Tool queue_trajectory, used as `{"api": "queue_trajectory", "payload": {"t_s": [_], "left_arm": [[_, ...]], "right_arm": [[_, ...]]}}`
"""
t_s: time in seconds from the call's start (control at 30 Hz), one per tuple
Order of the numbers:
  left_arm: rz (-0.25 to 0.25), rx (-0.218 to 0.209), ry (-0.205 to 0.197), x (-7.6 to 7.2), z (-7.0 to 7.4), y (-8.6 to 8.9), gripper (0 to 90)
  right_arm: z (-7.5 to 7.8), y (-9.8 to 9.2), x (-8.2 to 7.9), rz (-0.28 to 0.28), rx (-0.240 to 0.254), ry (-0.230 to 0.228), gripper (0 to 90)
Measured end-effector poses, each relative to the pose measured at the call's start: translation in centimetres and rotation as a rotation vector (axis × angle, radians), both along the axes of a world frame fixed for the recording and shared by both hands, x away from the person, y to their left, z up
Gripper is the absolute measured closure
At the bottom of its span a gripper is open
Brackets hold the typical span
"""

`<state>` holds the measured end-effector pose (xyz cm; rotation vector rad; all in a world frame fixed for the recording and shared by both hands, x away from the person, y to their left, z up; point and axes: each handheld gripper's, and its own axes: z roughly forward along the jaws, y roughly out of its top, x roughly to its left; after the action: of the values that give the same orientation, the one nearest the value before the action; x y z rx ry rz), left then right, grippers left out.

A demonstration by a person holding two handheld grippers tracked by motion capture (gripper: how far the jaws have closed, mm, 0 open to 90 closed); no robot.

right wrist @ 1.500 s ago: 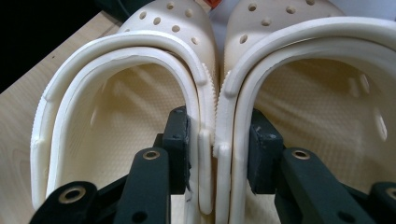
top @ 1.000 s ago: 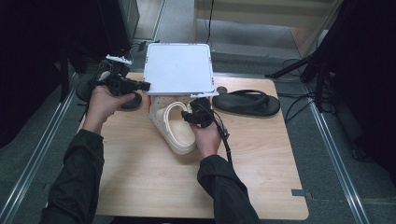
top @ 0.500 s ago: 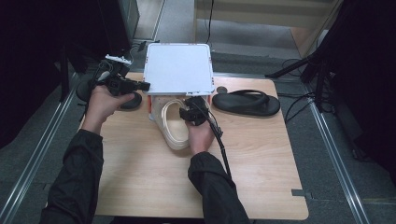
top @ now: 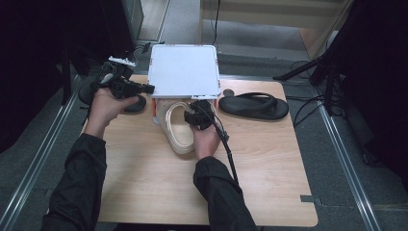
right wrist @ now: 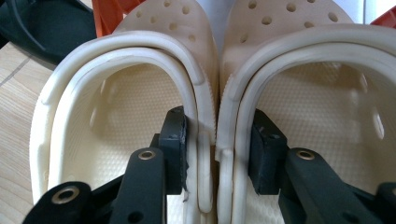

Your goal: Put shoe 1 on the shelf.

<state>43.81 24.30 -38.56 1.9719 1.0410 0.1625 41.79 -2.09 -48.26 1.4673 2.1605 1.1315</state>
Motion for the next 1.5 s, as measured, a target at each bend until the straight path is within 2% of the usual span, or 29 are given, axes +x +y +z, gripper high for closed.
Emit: {"api": "queue_trajectory", "payload": {"t_s": [0.13, 0.27, 0.43, 0.6, 0.73, 0.87, 0.97, 1.03, 1.23, 1.33, 1.5], "left_arm": [[0.0, 0.001, -0.002, 0.0, 0.0, 0.0, 89.4], [-0.003, -0.002, 0.004, 0.0, 0.0, 0.0, 89.4], [0.001, 0.005, 0.0, 0.0, 0.0, 0.0, 89.4], [0.002, 0.006, -0.001, 0.0, 0.0, 0.0, 89.4], [0.001, 0.006, -0.001, 0.0, 0.0, -0.1, 89.4], [0.0, 0.005, -0.002, 0.0, 0.0, 0.0, 89.4], [0.002, 0.009, -0.005, -0.1, 0.0, -0.1, 89.5], [0.001, 0.009, -0.004, -0.1, 0.0, -0.1, 89.6], [0.006, 0.01, -0.005, -0.1, 0.0, -0.1, 89.7], [0.007, 0.011, -0.005, -0.1, 0.0, -0.2, 89.7], [0.008, 0.009, -0.005, -0.1, 0.0, -0.2, 89.7]], "right_arm": [[0.1, 0.1, -0.3, 0.012, -0.013, -0.005, 60.3], [0.5, -0.5, -0.7, 0.021, 0.024, 0.003, 57.7], [1.4, -1.6, -1.8, 0.036, 0.047, -0.015, 59.0], [2.2, -2.4, -2.9, 0.061, 0.036, -0.021, 60.4], [2.8, -3.1, -3.9, 0.089, 0.051, -0.031, 69.0], [3.3, -3.6, -5.1, 0.148, 0.07, -0.026, 79.1], [3.1, -3.9, -6.1, 0.187, 0.09, -0.011, 86.0], [2.8, -4.1, -6.7, 0.203, 0.096, -0.012, 87.5], [1.6, -4.2, -8.3, 0.238, 0.099, 0.004, 88.5], [0.9, -4.4, -8.8, 0.276, 0.104, -0.008, 88.7], [-0.2, -4.9, -9.5, 0.278, 0.077, 0.014, 90.0]]}}
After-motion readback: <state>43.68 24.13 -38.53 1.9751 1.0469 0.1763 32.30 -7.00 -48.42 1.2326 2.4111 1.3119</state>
